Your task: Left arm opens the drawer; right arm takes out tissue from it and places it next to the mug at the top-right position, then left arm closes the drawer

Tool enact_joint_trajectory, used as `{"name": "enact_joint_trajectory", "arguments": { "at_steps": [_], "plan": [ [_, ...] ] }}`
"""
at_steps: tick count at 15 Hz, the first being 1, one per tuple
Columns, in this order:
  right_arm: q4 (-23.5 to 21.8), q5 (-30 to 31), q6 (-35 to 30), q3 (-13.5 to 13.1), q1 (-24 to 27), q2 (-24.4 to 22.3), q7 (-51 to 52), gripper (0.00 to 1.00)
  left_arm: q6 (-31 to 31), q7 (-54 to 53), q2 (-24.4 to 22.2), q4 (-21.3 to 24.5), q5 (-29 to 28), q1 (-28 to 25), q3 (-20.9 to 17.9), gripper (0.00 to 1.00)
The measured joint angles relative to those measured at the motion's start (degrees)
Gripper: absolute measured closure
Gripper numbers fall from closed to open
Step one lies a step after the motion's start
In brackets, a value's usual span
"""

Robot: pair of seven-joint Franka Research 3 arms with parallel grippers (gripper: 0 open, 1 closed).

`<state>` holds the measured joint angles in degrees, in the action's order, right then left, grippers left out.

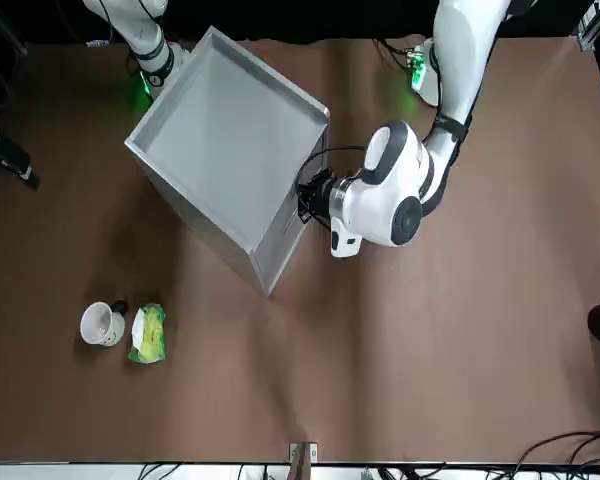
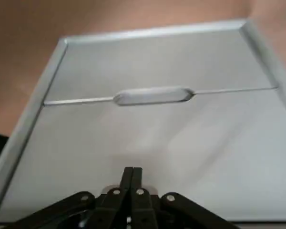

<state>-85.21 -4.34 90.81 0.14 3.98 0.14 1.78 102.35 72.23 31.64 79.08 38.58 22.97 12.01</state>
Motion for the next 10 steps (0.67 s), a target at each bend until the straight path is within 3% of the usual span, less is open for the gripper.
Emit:
{"name": "enact_joint_trajectory", "arguments": {
  "at_steps": [5, 6, 10],
  "plan": [
    [-0.04, 0.02, -0.45, -0.15, 0.05, 0.00, 3.24, 0.00, -0.13, -1.33, -4.19, -1.29, -11.19, -5.84, -0.08, 0.98],
    [-0.04, 0.03, -0.50, -0.19, 0.06, 0.00, 3.48, 0.00, -0.14, -2.55, -4.91, -1.54, -14.04, -7.12, -0.07, 0.94],
    [-0.06, 0.04, -0.87, -0.21, 0.07, 0.01, 3.68, 0.00, -0.19, -10.19, -7.14, -2.45, -24.84, -11.79, -0.06, 0.59]
  ]
}}
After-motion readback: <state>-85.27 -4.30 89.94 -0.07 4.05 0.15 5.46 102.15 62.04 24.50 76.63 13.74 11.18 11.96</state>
